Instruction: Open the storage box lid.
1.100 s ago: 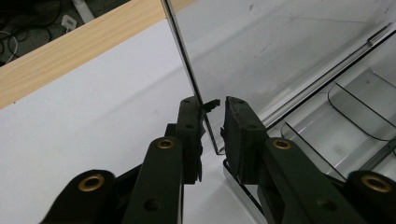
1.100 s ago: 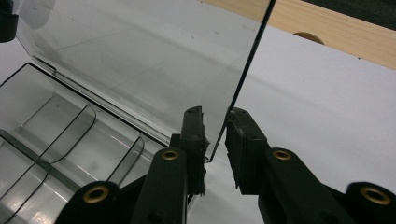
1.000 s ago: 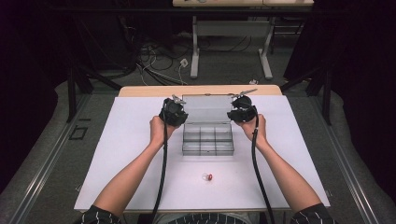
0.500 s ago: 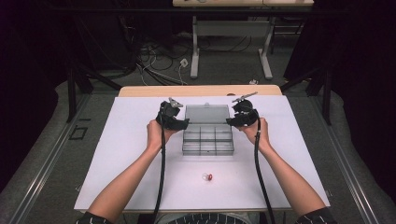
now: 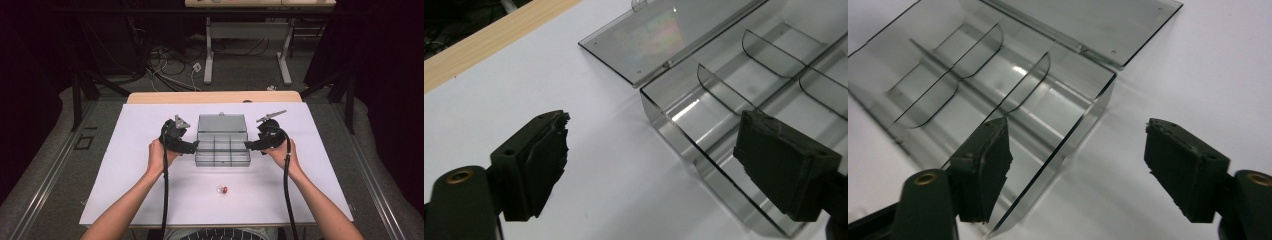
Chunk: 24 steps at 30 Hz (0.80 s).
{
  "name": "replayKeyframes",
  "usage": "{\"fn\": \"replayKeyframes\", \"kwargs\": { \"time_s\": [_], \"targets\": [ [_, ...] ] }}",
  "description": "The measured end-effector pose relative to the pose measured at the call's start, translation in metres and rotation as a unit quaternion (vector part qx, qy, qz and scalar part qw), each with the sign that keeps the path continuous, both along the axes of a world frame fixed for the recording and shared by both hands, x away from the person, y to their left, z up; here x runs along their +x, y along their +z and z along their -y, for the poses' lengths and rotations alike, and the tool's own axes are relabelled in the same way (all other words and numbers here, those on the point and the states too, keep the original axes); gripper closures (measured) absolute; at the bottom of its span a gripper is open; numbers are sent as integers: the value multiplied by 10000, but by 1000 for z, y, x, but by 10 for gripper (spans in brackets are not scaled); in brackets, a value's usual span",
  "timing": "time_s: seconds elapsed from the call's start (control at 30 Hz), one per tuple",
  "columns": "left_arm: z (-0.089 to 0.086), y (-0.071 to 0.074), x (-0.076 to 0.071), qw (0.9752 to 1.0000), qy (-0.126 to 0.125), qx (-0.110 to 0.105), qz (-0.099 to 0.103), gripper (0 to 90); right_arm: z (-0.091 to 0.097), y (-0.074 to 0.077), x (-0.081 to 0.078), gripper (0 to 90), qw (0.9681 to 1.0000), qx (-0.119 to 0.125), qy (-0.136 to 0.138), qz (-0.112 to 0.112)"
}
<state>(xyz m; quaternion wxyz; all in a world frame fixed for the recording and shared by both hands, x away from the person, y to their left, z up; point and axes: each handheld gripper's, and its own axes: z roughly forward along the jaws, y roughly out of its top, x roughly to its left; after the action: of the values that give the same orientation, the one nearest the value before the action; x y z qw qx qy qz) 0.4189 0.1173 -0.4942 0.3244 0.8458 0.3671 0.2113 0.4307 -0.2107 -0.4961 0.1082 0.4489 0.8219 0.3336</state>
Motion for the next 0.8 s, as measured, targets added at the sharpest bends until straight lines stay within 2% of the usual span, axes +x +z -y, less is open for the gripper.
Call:
{"fn": "replayKeyframes", "kwargs": {
  "time_s": [0.1,0.13,0.3,0.33,0.47,0.67,0.7,0.73,0.77,0.8],
  "targets": [
    [-3,-1,-9,9999,-60,122,-3,114,3,-2,-8,217,10000,54,82,13],
    [-4,-2,-12,9999,-57,109,-10,109,3,-2,-11,208,9999,113,83,0],
    [-11,-5,-25,9999,-86,133,-26,98,7,-8,-24,180,9997,109,198,1],
    [-13,-6,-29,9999,-59,132,5,95,7,-8,-26,176,9997,87,240,-68],
    [-20,-11,-39,9999,-40,114,-63,86,9,-12,-36,167,9995,52,301,-69],
    [-25,-18,-48,9998,-42,147,-108,80,12,-17,-50,156,9991,76,406,-133],
    [-25,-18,-49,9997,-48,158,-167,80,12,-18,-52,156,9990,117,417,-127],
    [-25,-19,-50,9998,-60,147,-121,79,12,-19,-54,155,9991,149,400,-81],
    [-25,-19,-51,9997,-78,153,-153,79,13,-19,-55,155,9990,23,440,-64],
    [-25,-19,-53,9997,-75,140,-159,78,12,-19,-57,154,9989,78,452,-90]
  ]
}}
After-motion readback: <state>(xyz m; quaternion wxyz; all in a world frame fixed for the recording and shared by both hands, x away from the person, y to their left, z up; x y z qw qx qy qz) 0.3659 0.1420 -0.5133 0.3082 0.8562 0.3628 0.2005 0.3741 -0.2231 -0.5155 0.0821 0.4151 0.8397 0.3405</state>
